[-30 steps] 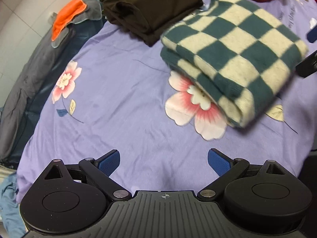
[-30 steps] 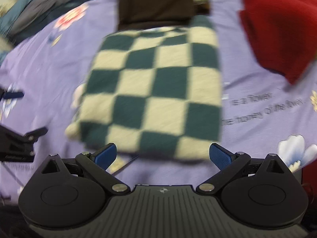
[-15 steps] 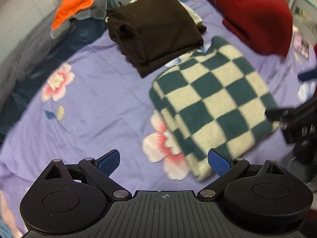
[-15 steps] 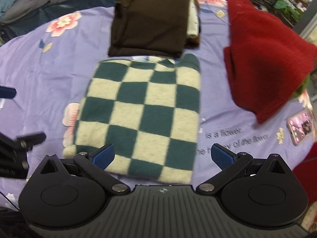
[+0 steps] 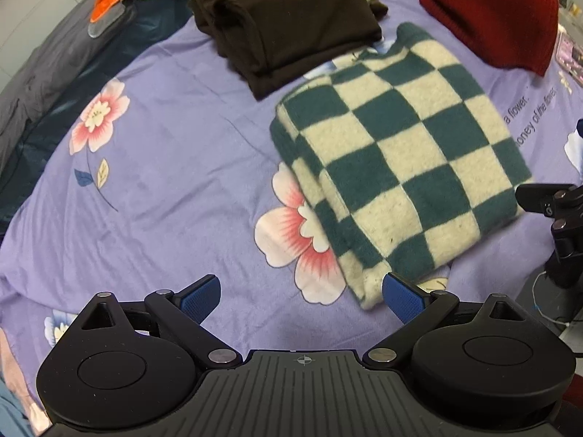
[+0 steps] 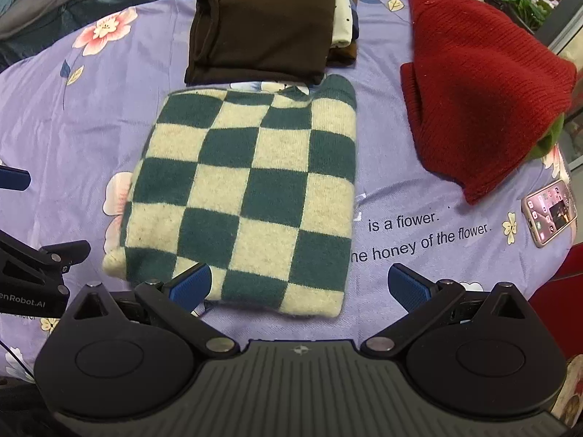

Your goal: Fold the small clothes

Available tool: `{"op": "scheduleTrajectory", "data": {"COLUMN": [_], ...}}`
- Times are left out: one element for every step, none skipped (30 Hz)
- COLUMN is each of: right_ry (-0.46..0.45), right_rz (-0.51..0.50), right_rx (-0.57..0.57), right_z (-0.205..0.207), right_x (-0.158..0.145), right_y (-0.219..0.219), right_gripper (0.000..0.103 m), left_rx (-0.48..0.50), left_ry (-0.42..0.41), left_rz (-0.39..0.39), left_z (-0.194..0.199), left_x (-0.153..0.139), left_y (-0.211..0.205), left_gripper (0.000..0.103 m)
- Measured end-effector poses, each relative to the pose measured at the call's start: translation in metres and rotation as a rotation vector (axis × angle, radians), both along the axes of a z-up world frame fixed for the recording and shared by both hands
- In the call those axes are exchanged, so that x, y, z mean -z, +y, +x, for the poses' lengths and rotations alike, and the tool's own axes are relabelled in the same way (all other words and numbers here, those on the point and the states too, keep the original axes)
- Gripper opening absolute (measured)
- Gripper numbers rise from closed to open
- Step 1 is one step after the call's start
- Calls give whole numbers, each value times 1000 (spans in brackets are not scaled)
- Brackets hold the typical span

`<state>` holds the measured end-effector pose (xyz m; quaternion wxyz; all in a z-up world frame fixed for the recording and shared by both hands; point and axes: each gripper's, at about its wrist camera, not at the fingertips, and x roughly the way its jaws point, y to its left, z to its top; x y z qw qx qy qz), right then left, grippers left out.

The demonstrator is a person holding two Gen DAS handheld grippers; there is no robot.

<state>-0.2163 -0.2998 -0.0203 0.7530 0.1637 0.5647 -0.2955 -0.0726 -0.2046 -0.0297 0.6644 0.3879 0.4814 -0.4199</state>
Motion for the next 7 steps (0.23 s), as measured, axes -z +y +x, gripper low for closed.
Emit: {"op": "scheduleTrajectory", "data": {"right_ry": [1,2,2,4,5,7,7], "right_rz": [2,4,5,4,3,2,2], "right_rx": [0,0,-1,-1,-2,-4,-5], "right_z": [0,0,0,1,1,2,2], "right_x": [0,1,1,1,2,2,2], "right_y": [0,0,0,0,0,0,-1], "right_gripper": [103,103,103,103,103,103,103], "left_rx": [6,10,14,16,18,22,25], "left_ry": [-1,-2,-4,-8,-11,-15,-19], "left_rz": [6,10,5,-9,-19,-19,-13], "left_z": [-1,-2,-3,-4,-5,-6,-7], "left_x": [1,2,2,2,1,1,1], "left_y": [0,0,1,2,3,3,3], "left_gripper": [103,103,103,103,103,103,103]}}
